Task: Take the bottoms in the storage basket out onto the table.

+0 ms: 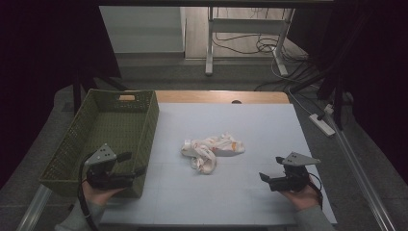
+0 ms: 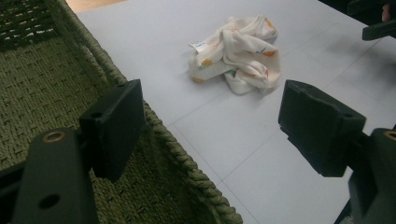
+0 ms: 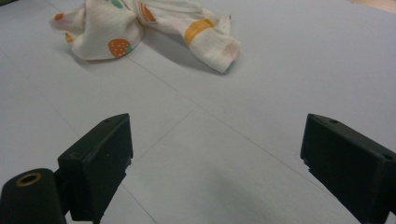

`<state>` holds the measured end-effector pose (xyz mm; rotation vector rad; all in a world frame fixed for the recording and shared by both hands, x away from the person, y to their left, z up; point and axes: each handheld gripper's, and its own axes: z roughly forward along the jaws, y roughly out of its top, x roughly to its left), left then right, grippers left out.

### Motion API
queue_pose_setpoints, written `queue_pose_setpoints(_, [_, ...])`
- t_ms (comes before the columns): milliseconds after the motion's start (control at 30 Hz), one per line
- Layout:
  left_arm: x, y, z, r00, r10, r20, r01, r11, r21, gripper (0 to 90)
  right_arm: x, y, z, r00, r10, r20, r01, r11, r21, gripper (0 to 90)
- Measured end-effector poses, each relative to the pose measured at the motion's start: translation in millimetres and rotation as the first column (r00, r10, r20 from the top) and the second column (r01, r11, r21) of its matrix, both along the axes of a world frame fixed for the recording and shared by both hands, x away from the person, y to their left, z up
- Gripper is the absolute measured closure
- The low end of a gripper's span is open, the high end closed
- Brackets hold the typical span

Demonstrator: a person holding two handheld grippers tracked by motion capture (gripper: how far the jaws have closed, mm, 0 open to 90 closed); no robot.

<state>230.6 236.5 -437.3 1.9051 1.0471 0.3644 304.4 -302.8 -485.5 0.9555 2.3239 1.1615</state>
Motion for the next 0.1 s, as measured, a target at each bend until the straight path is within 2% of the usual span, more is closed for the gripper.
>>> queue_pose_setpoints(100, [0.4,-0.8,0.9,1.0000,0.000,0.003,0.000,1.0000,0.002,22.5,-0.7,0.8,-0.4,1.0000,0.007,0.001,-0.007,1.0000,-0.003,9.4])
